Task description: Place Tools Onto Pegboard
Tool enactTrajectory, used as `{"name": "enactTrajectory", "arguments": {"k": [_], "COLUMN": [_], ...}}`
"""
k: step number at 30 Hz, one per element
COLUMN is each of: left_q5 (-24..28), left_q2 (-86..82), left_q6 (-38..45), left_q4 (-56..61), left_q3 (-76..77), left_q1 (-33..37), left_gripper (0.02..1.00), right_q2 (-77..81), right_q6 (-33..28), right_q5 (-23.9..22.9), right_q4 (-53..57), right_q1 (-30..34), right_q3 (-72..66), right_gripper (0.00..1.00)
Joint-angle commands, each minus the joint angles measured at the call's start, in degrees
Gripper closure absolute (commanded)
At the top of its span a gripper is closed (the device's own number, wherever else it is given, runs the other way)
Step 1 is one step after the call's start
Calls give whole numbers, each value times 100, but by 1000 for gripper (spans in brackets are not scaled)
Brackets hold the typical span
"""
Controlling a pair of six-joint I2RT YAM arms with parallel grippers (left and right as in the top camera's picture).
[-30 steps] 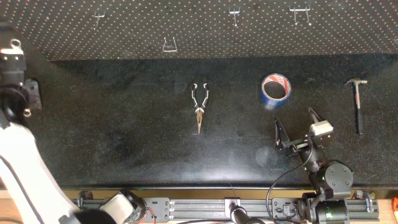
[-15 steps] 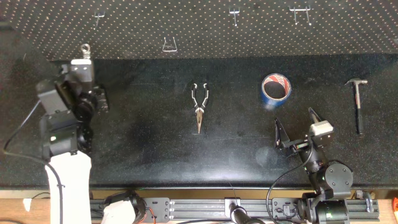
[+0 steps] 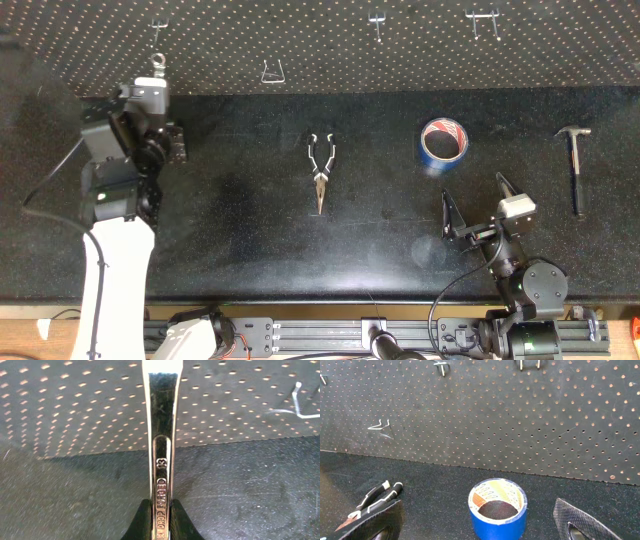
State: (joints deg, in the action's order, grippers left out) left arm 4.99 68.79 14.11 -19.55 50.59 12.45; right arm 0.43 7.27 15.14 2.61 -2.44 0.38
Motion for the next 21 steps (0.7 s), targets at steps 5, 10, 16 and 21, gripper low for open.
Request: {"name": "enactTrajectory", "arguments": {"k": [5, 10, 16, 21], "left_q5": [-308, -313, -570, -568], "left_q2": [177, 177, 177, 188], "left_q6": [-59, -63, -385, -382], "left_q4": [291, 413, 461, 501], "left_q3": [-13, 11, 31, 31], "left_q1": [-48, -48, -48, -48], "left_gripper": [989, 989, 991, 991], "right_q2": [-37, -37, -37, -37], "right_q6": [63, 63, 63, 63], "right_q5": [-9, -9, -9, -9], "right_q4": [33, 33, 33, 33], "right_q1": [-39, -39, -39, -39], "right_q3": [-15, -15, -15, -15], "right_gripper": [27, 25, 25, 25]}}
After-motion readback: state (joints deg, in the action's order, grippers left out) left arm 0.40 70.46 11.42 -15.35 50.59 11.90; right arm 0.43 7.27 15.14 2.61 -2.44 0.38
